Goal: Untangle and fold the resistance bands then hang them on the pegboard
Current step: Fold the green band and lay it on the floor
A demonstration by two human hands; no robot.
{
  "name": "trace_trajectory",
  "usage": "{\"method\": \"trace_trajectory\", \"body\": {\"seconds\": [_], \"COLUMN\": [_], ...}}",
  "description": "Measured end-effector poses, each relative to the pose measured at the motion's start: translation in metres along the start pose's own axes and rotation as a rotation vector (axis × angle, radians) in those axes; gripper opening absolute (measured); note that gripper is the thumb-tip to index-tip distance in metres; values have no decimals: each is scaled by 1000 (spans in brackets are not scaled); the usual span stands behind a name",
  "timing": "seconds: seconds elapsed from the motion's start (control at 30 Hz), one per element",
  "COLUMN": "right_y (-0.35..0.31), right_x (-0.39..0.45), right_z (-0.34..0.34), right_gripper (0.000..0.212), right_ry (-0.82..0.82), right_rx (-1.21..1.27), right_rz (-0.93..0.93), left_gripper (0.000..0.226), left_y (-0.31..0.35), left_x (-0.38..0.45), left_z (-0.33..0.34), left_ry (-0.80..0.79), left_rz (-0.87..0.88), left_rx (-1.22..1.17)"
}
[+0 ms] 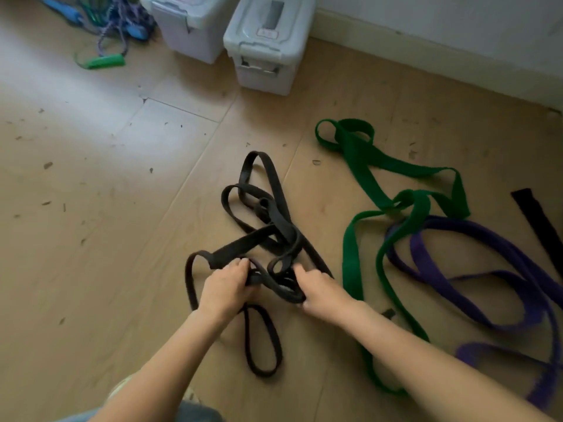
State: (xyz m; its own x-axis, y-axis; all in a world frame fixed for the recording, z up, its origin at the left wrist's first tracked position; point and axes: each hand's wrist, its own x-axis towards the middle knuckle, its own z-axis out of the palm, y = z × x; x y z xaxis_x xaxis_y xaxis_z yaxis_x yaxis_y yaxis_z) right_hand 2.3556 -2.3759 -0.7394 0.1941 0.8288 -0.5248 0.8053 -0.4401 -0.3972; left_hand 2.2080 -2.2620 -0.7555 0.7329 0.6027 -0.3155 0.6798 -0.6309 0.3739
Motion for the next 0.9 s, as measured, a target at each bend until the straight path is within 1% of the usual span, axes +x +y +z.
{"method": "trace_trajectory", "body": {"seconds": [0.03, 0.1, 0.13, 0.17, 0.2, 0.23, 0.3, 0.33, 0.37, 0.4, 0.43, 0.47, 0.5, 0.53, 0.57, 0.6, 0.7, 0.77, 0.8, 0.87, 0.9], "right_y": [-11, -36, -51, -68, -87, -105, -133, -141, -144, -142, -136, -126, -114, -101, -90, -80, -74, -90, -98, -102, -97], "right_x": [7, 28, 39, 49, 59, 68, 87, 95, 102, 108, 112, 116, 120, 123, 127, 132, 143, 145, 143, 135, 129], "right_z": [-15, -59, -83, -104, -121, -135, -151, -154, -151, -145, -136, -125, -114, -104, -98, -92, -69, -47, -37, -24, -25], "right_gripper": [40, 33, 31, 26, 21, 18, 20, 22, 25, 29, 34, 37, 40, 44, 50, 56, 64, 62, 60, 52, 45], "right_ry": [49, 162, 179, 188, 215, 262, 341, 342, 311, 265, 228, 214, 224, 237, 239, 216, 40, -45, -55, -28, 14], "right_rx": [152, 553, 784, 978, 1106, 1176, 1209, 1201, 1168, 1098, 989, 848, 696, 579, 519, 510, 505, 523, 599, 756, 790], "right_rz": [39, 113, 89, 25, -51, -110, -166, -177, -160, -105, -22, 57, 113, 146, 168, 193, 196, 103, 65, 29, 31], "left_gripper": [25, 24, 26, 29, 31, 31, 34, 38, 43, 48, 54, 59, 61, 62, 60, 58, 51, 47, 45, 41, 39], "left_y": [-6, -14, -16, -17, -18, -20, -27, -33, -41, -51, -61, -71, -80, -87, -90, -91, -88, -85, -83, -77, -72], "left_x": [5, 16, 23, 29, 36, 43, 55, 60, 65, 69, 71, 72, 72, 71, 69, 67, 59, 51, 47, 39, 36], "left_z": [-16, -53, -71, -88, -104, -117, -136, -141, -143, -141, -136, -128, -120, -111, -105, -99, -86, -77, -73, -65, -62], "left_ry": [95, 289, 380, 475, 569, 656, 766, 770, 723, 622, 477, 322, 206, 159, 163, 181, 185, 198, 202, 245, 281], "left_rz": [-36, -155, -206, -233, -244, -247, -259, -271, -289, -312, -326, -326, -314, -293, -275, -269, -265, -274, -275, -263, -256], "left_rx": [-76, -308, -423, -501, -541, -556, -519, -477, -438, -397, -326, -233, -156, -128, -147, -190, -228, -258, -266, -248, -228]}}
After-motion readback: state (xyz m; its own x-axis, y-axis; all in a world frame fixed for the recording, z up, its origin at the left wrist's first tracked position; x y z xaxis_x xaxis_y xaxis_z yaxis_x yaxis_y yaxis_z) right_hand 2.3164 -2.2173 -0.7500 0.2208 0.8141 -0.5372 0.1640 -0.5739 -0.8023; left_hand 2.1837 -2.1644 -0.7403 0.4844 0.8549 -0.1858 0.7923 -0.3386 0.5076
